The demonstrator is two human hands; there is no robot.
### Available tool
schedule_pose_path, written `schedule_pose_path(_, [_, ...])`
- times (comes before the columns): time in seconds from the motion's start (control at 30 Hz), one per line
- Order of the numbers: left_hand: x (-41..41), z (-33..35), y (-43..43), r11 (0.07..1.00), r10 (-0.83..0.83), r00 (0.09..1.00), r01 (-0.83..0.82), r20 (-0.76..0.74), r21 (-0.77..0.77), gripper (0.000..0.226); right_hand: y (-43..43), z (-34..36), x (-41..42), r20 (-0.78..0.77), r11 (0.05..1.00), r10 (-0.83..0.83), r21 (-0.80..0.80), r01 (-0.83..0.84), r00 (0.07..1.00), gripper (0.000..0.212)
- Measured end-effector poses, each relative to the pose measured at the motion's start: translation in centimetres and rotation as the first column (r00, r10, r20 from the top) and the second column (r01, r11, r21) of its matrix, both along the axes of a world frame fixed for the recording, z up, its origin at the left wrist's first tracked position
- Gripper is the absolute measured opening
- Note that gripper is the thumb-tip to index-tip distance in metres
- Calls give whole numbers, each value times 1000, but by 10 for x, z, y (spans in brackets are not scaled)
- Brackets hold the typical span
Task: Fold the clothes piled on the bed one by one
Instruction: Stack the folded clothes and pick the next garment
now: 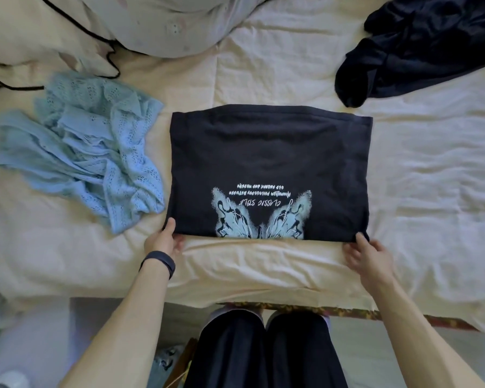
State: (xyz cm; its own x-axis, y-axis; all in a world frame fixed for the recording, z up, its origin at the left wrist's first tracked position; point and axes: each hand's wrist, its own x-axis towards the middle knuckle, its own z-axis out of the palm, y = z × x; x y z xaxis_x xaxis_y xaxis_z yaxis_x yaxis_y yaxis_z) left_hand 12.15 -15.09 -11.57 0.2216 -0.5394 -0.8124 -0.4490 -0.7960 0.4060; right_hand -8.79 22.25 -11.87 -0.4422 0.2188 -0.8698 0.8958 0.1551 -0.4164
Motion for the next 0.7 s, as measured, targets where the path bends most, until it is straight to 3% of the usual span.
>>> schedule_pose_path(0.07, [3,-1,-2,995,21,999,-25,-45,-92,20,-3,-2,-3,-69,997,-53,57,57,996,11])
schedule_pose_path(0.17, [13,-4,8,981,18,1000,-17,4,-193,22,-1,-3,3,-134,984,-35,169,58,990,14])
schedule_pose_path(0.3, [21,-9,28,977,69,997,-61,31,-205,27,-6,0,12,-174,965,-74,235,114,982,16])
schedule_pose_path(0.4, [20,-12,30,986,44,999,-38,32,-162,39,-9,0,16,-142,961,-31,266,68,989,16])
schedule_pose_path(0.43, [18,-11,31,986,7,997,5,70,-168,43,-10,1,17,-115,953,21,302,15,993,17])
schedule_pose_path(0.5, [10,-7,37,943,-140,949,215,283,-253,49,-15,2,21,-47,896,173,423,-137,984,30])
schedule_pose_path(0.53, [5,-3,42,861,-242,883,387,401,-331,52,-20,3,23,-35,835,272,505,-218,962,41])
schedule_pose_path(0.57, [-2,2,49,690,-372,787,589,492,-421,55,-29,5,25,-67,751,405,593,-290,912,52])
schedule_pose_path(0.6, [-10,6,58,447,-513,654,756,556,-477,59,-42,7,29,-146,663,564,667,-341,813,59])
schedule_pose_path(0.63, [-18,5,68,203,-643,477,860,599,-468,62,-61,9,35,-243,586,716,719,-374,654,61])
schedule_pose_path(0.7, [-36,-5,87,-134,-788,109,930,605,-342,67,-103,1,53,-340,443,894,773,-454,293,57])
